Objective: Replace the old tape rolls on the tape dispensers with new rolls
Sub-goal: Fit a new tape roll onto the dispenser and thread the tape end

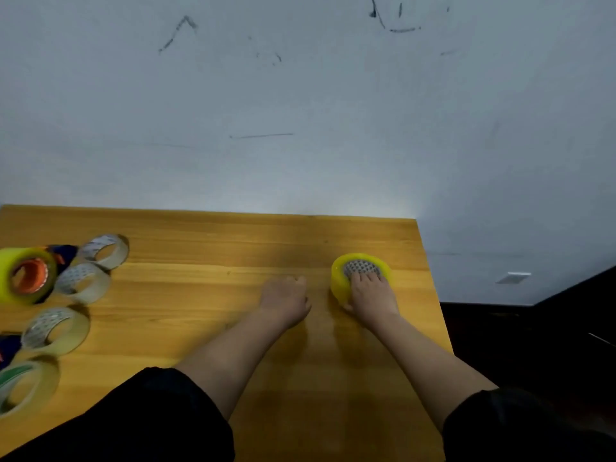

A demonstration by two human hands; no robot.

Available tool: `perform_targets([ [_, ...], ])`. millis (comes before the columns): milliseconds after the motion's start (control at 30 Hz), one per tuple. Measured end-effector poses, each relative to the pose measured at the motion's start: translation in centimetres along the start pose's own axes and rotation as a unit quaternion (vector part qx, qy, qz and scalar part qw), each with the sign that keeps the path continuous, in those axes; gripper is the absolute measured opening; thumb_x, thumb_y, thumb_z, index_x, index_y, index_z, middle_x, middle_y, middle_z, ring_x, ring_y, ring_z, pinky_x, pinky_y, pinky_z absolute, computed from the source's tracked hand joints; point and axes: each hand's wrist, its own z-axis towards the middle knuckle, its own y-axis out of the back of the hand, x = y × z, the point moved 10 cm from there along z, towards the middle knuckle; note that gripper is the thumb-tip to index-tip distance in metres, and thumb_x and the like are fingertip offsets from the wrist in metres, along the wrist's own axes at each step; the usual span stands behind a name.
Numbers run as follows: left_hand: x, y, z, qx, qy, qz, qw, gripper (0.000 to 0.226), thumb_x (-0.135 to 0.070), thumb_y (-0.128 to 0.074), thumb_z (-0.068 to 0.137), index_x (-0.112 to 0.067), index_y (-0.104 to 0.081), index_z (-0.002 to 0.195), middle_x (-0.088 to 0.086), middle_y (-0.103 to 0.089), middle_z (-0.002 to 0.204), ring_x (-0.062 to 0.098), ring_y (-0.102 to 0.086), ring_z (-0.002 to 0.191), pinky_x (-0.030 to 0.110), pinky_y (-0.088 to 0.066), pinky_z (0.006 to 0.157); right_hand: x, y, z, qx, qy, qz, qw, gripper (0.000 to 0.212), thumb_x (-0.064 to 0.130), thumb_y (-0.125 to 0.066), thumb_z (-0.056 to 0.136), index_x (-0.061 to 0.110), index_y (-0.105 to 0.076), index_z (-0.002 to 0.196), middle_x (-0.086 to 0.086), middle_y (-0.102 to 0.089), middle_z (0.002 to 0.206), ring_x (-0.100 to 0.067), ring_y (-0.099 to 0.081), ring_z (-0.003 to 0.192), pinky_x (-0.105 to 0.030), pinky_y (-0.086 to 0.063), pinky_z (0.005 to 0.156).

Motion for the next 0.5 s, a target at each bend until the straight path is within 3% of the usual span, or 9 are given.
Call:
perform_targets([
  [500,25.6,1.3,-9.9,-0.028,0.014,-0.021,0.999,0.028,-0.033,-0.038,0.097,-0.013,-0.05,0.111,0.008,-0.06,0.111,0.028,-0.059,0.096,0.034,-0.044,0.072,19.7,6.7,-0.2,-0.028,-0.125,0.234,0.964,0.056,0.043,-0.055,0.09,0.012,-0.045,0.136,-0.015,-0.059,0.129,-0.032,-0.054,0.12,-0.034,-0.042,0.093],
])
